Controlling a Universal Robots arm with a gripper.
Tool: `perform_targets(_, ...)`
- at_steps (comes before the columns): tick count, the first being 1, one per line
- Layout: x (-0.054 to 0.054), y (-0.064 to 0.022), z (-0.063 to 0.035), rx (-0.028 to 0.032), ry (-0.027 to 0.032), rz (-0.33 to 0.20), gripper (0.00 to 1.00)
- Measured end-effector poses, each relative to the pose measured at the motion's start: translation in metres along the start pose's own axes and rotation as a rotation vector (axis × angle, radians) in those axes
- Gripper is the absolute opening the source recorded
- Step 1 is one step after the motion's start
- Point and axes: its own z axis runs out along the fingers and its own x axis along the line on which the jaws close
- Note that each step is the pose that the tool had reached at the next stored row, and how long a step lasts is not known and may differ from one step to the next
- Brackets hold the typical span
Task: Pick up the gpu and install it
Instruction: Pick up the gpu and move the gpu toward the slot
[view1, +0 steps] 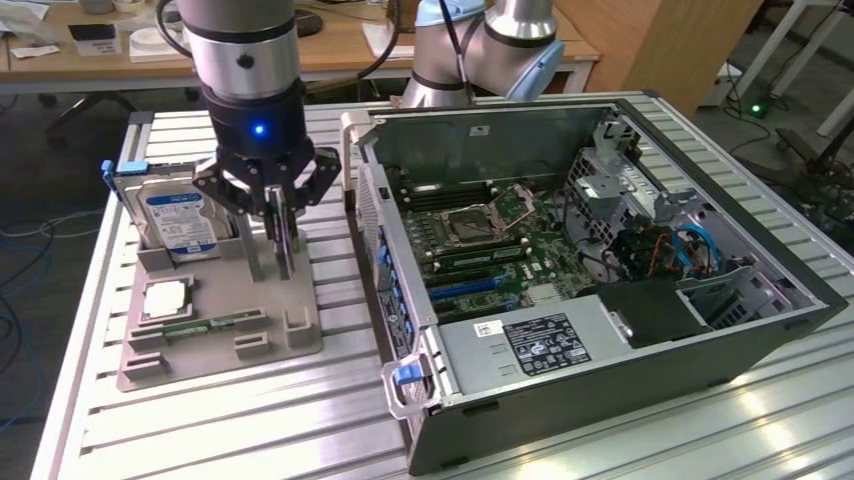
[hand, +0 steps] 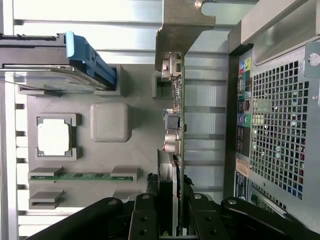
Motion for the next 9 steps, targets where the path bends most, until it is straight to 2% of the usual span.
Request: perform_targets(9,0.0000,0.0001,-0.0042,-0.0001,-0.0001,0.000,0.27)
